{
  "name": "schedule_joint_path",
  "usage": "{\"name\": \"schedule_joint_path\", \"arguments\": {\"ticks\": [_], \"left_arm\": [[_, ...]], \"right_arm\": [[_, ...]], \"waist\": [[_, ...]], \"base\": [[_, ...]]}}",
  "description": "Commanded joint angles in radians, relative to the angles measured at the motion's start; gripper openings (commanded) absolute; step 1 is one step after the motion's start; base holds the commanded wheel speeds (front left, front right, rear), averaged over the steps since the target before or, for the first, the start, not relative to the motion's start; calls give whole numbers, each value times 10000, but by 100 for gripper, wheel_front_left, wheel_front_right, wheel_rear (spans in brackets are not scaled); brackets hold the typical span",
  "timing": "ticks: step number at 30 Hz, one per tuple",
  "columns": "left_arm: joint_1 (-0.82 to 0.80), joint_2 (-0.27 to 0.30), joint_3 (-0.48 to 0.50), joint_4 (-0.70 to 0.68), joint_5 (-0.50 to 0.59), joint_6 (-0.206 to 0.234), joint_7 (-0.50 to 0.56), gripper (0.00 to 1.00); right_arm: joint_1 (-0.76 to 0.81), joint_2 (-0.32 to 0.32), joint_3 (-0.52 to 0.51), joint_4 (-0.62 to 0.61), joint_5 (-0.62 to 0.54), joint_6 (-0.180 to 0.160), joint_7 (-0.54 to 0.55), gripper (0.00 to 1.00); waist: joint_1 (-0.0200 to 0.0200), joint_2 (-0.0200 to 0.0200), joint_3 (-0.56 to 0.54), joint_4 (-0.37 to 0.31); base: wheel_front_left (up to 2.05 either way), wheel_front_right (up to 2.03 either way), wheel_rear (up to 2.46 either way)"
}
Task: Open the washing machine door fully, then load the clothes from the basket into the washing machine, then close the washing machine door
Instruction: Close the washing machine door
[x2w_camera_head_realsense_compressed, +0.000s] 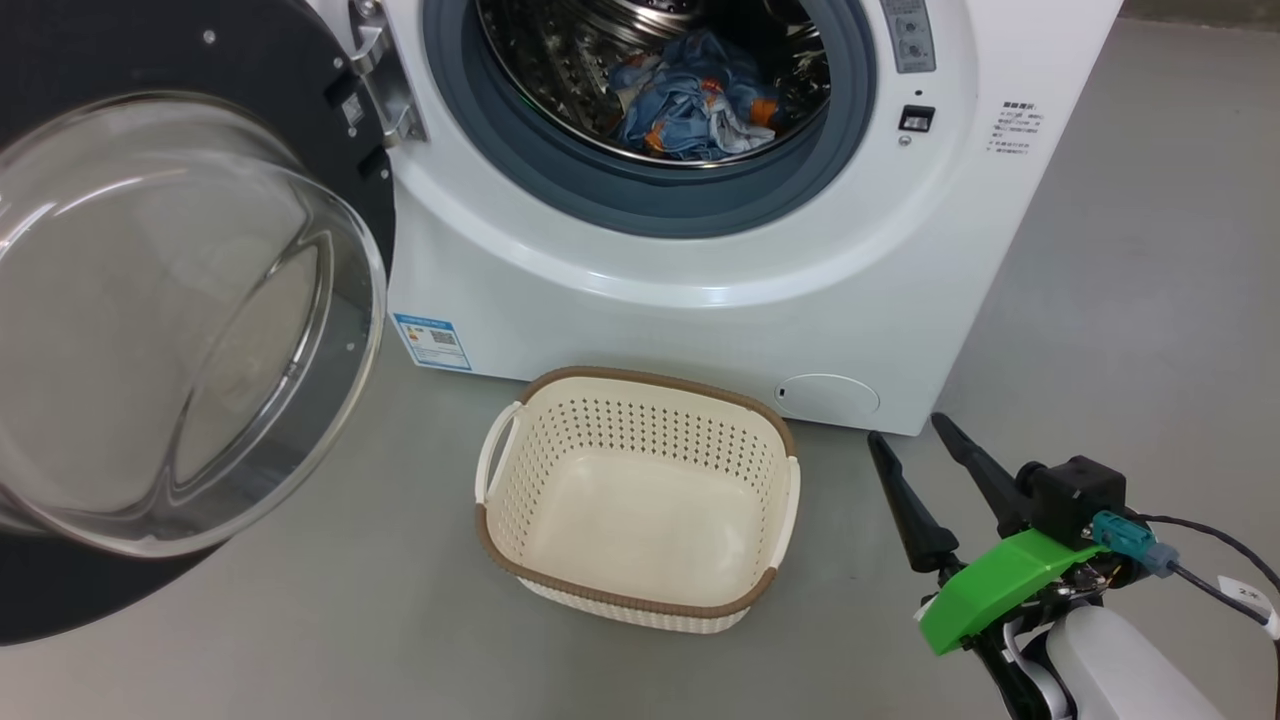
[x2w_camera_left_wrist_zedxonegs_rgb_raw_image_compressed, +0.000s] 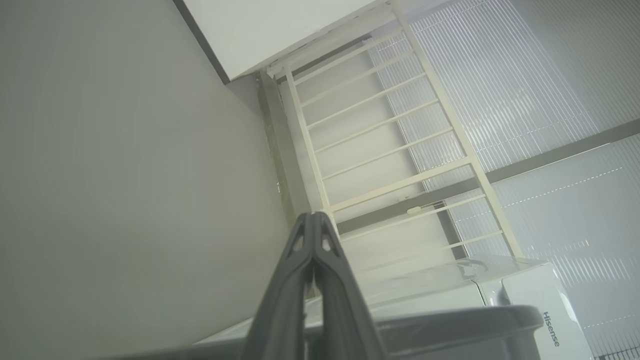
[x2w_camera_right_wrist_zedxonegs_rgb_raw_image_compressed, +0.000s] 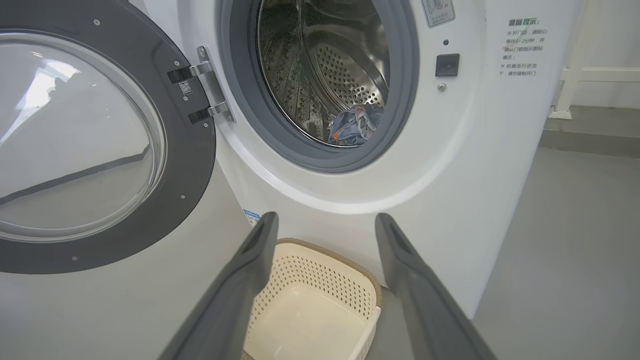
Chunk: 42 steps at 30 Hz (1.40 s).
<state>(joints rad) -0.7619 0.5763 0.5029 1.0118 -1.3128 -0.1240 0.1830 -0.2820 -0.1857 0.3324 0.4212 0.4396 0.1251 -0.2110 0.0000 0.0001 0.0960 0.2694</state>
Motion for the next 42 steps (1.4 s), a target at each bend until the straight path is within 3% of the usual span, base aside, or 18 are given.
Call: {"name": "schedule_joint_path", "arguments": {"ticks": [1,7,18,29,35,42], "left_arm": [[-180,759,26,-197,-61,-64,207,0],[5,801,-429,-259,-248,-65,1366,0],[603,751,-1561,-750,-531,-66,4476,0],[1015,264,-1896,-1722,-1661,47,7640,0],[1279,-44,-2008,-2831,-2186,675,8975,0],[2116,-522,-1936,-5132,-2924,1836,10134,0]], "right_arm": [[-308,2,86,-283,-53,56,0,100],[-201,77,-77,-292,-121,56,-1,100],[-4,251,-103,-94,91,56,-180,100],[205,462,-36,167,464,56,-423,100],[274,567,-48,210,620,56,-488,100],[428,682,-295,25,619,56,-504,100]], "waist": [[0,-1,30,-25],[0,-1,-65,71],[0,-1,-590,399],[0,-1,-1186,610],[0,-1,-1342,550],[0,-1,-1419,186]], "base": [[0,0,0],[0,0,0],[0,0,0],[0,0,0],[0,0,0],[0,0,0]]}}
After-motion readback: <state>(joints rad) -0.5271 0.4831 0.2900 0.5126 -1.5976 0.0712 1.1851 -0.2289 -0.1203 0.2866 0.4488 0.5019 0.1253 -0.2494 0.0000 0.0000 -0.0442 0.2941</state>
